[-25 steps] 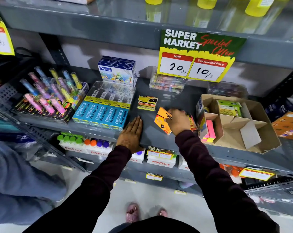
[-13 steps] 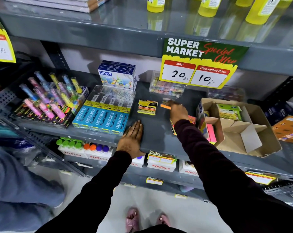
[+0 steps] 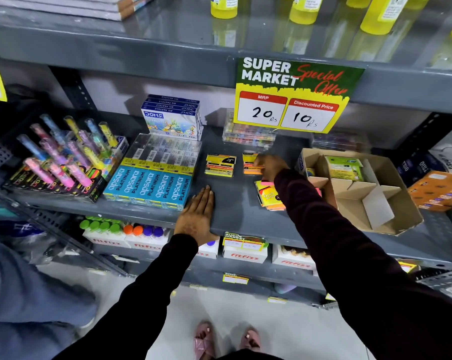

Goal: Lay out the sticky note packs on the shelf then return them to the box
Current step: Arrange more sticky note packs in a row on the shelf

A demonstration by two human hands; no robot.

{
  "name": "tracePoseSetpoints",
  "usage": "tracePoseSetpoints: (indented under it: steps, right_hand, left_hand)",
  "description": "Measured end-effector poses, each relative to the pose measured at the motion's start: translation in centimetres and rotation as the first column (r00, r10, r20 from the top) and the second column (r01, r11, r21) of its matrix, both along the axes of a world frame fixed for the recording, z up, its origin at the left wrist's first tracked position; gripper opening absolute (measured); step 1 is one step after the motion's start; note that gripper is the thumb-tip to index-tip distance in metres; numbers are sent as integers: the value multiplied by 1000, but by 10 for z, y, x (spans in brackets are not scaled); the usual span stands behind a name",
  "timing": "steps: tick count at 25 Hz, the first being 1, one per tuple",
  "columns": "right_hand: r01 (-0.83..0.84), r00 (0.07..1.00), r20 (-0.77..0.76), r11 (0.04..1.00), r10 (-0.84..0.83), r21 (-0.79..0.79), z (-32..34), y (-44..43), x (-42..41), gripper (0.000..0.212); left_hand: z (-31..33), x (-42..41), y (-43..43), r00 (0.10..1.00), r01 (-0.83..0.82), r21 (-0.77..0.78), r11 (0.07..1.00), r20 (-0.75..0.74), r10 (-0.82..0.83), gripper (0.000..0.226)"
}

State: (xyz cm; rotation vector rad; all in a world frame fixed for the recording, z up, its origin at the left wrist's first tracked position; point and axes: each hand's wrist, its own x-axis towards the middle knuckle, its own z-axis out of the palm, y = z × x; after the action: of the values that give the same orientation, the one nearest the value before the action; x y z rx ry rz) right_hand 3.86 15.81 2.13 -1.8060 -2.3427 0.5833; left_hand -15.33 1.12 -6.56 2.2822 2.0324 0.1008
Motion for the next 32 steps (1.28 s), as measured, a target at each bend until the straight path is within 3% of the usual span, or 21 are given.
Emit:
tracePoseSetpoints:
  steps: [2,5,8,10,15,19,23,25,29,32]
  right_hand:
    - [47,999,-24,999,-47,-2,11,2,10,24]
    - [7,990,140,991,12,-133,29,-9,28,27]
    - [28,945,323,971,52,-236,27,-23,36,63]
    - [6,919,386,978,77,-210,19,-26,33,69]
    - [16,914,401,981,64,-195,20,-24,30,70]
    - [27,899,437,998,0,-57,27,-32,23,81]
    - [-151,941,293,986,167,-76,9,-56,-5,86]
    - [-226,917,316,970,243,-89,-3,-73,-21,91]
    - [-249,888,388,968,245,-42,-11,-84,-29,98]
    - [-197,939,270,977,213,-83,3,-69,-7,90]
  left_hand:
    - [-2,-1,0,1000,9,8,1000,0,-9,117]
    - [-3,-2,0,999,4,25,1000,51,-5,116]
    - [1,-1,-3,997,5,44,999,79,-8,116]
    - [2,-1,-4,997,10,51,999,79,-14,117]
    - [2,-1,-4,996,12,41,999,88,-16,117]
    - [3,-1,-4,996,12,34,999,84,-15,119]
    - [2,-1,-4,995,14,42,999,95,-18,116]
    - [1,-1,-3,996,14,44,999,85,-18,119]
    - [1,-1,-3,997,7,29,1000,78,-9,125]
    - [1,-1,-3,996,10,21,1000,85,-12,124]
